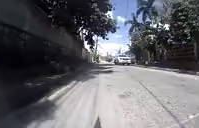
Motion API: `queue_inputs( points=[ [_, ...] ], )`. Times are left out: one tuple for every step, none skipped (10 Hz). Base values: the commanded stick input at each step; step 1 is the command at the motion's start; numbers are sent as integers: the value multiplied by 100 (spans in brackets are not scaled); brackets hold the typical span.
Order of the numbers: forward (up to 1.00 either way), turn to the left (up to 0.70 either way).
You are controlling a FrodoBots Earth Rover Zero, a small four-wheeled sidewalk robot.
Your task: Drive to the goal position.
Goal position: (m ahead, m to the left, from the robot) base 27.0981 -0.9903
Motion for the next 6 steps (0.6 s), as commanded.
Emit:
queue_inputs(
  points=[
    [100,-1],
    [100,0],
    [100,0],
    [100,0],
    [100,0],
    [100,0]
  ],
)
